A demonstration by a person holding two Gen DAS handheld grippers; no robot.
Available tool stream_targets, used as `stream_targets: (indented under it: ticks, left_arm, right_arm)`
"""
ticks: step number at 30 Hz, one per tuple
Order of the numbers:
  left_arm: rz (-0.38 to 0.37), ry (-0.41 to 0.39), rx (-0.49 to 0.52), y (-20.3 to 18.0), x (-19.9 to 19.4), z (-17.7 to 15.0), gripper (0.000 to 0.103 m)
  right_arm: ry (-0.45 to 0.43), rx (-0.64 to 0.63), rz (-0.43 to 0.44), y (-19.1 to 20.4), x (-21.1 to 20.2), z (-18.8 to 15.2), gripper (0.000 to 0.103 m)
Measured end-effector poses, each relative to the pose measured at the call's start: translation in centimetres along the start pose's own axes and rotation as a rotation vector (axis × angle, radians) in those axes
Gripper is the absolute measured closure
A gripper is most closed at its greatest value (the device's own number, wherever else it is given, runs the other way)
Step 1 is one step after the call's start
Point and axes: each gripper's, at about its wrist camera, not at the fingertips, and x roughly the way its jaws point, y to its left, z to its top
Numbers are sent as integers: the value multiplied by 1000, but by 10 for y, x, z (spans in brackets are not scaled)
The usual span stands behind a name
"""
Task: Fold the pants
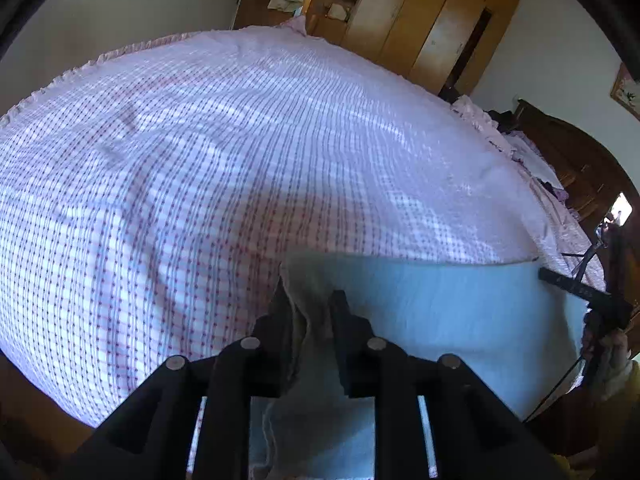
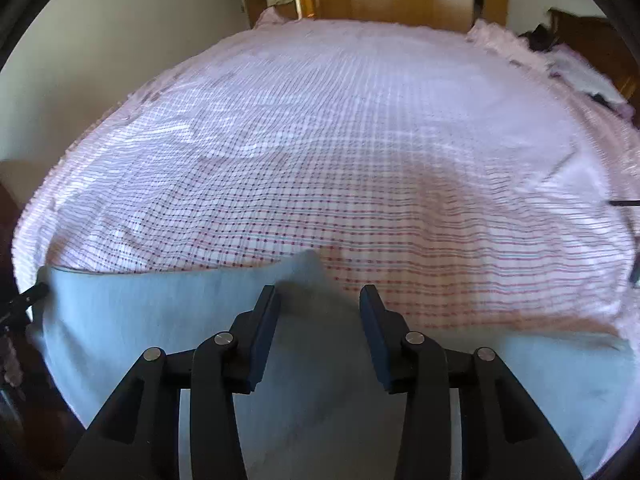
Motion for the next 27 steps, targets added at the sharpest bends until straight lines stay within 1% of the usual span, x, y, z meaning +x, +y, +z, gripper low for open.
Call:
stream_targets:
  ticks: [3, 4, 5, 6, 7, 8, 9, 11, 12, 13, 15, 18, 19, 20, 21, 22, 25, 26, 27]
  left_arm:
    - [-15, -6, -6, -3, 5, 7, 83]
    - [-10, -7, 3, -5, 7, 8, 84]
    - [10, -24, 18, -10, 7, 10, 96]
    - [34, -46, 33, -14, 7, 11, 99]
    - [55, -65, 51, -17, 5, 12, 99]
    - [78, -74, 63, -19, 5, 12, 99]
    - [116, -71, 76, -19, 8, 13, 99]
    - [192, -29, 78, -15, 23, 15, 97]
    - [204, -6, 63, -10, 30, 16, 95]
    - [198, -3, 49, -8, 31, 17, 95]
    - [199, -19, 39, -9, 24, 19, 93]
    - [234, -12, 59, -12, 5, 14, 90]
    - [240, -5, 56, -12, -1, 10, 83]
    - [245, 6, 48, -10, -8, 5, 71]
    - [253, 24, 32, -12, -14, -4, 67]
    - [253, 32, 18, -14, -20, -12, 65]
    - [239, 35, -47, -16, -40, -36, 65]
    - [226, 30, -74, -16, -49, -45, 65]
    - [197, 25, -104, -17, -55, -53, 65]
  right_arm:
    - [8, -17, 12, 3, 13, -4, 68]
    - [6, -19, 12, 3, 15, -5, 68]
    - [3, -17, 13, 3, 16, -7, 69]
    - [-9, -10, 3, 2, 15, -8, 82]
    - [-23, -4, -13, 2, 12, -9, 98]
    - [-44, 7, -17, 1, 8, -9, 99]
    - [-66, 20, -23, 0, 6, -9, 100]
    - [-65, 29, -38, -2, 10, -8, 100]
    - [-48, 31, -40, -2, 16, -8, 100]
    - [-39, 38, -43, -2, 20, -8, 100]
    - [-46, 42, -48, -2, 17, -8, 100]
    - [-48, 72, -39, -4, 4, -10, 100]
    - [-50, 88, -37, -6, -2, -13, 99]
    - [-57, 108, -39, -7, -10, -17, 98]
    - [-70, 129, -45, -10, -20, -23, 97]
    - [-77, 140, -49, -11, -27, -28, 94]
    - [-74, 151, -53, -12, -49, -49, 88]
    - [-63, 145, -56, -13, -53, -55, 87]
    - [-46, 134, -63, -12, -58, -63, 87]
